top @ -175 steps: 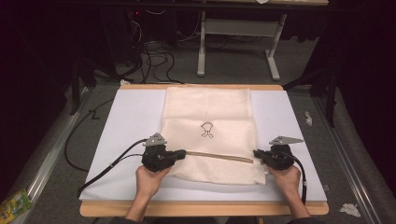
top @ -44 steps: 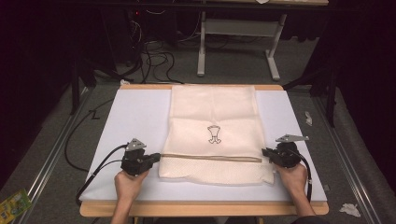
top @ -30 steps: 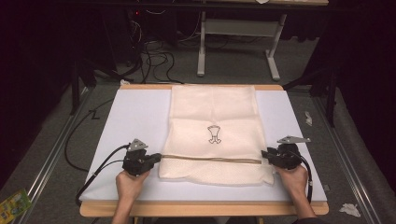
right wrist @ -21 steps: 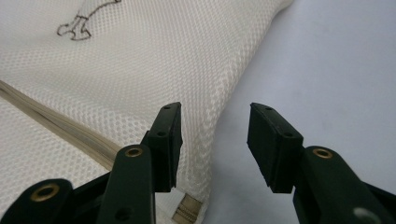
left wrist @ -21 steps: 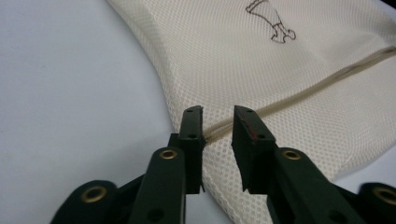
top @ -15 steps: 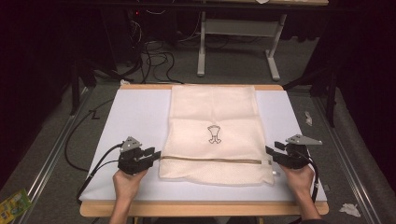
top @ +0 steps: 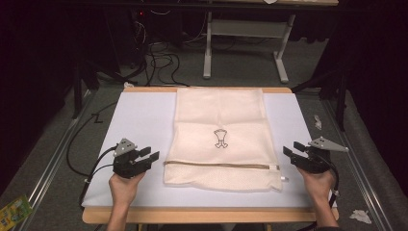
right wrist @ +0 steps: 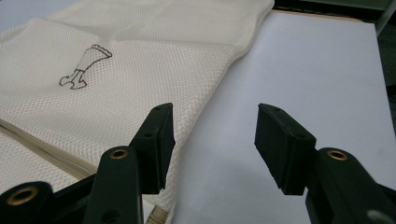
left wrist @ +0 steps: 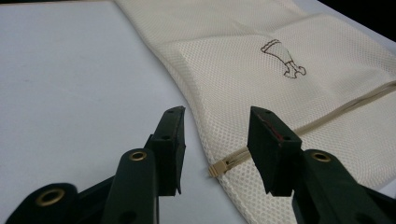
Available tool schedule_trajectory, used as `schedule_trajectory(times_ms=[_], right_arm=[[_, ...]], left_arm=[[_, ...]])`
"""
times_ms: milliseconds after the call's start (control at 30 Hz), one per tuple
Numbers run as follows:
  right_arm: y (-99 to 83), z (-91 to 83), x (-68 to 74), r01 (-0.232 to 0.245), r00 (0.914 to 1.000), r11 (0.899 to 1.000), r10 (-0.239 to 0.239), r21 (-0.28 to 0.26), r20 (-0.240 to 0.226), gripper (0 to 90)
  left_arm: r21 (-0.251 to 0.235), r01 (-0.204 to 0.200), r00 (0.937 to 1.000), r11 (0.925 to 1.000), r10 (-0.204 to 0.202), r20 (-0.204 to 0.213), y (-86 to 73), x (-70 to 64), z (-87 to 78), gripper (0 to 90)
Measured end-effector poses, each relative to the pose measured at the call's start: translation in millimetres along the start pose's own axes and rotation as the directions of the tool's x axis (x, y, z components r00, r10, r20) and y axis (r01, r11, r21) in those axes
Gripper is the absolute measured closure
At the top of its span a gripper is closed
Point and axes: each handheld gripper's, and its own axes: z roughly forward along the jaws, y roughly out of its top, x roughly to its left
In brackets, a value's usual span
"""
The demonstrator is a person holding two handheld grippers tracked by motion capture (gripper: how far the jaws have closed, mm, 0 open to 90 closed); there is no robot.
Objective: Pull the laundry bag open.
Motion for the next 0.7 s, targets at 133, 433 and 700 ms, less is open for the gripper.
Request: schedule_trajectory(times_ms=[133, 433, 700], right_arm=[[0.4, -4.2, -3.5, -0.001, 1.0000, 1.000, 0.002, -0.019, 0.009, 47.9], [-0.5, -12.4, -12.6, -0.032, 0.9992, 0.998, 0.034, -0.050, 0.023, 47.9], [-2.0, -17.3, -18.8, -0.045, 0.9982, 0.997, 0.047, -0.057, 0.039, 48.4]], left_arm=[[-0.018, 0.006, 0.9999, 0.9998, -0.007, -0.010, 0.4, 2.0, -2.8, 56.4], [-0.035, 0.021, 0.9994, 0.9992, -0.022, -0.025, 1.4, 7.1, -7.9, 55.9], [-0.046, 0.038, 0.9985, 0.9983, -0.039, -0.038, 0.5, 12.6, -10.8, 53.1]])
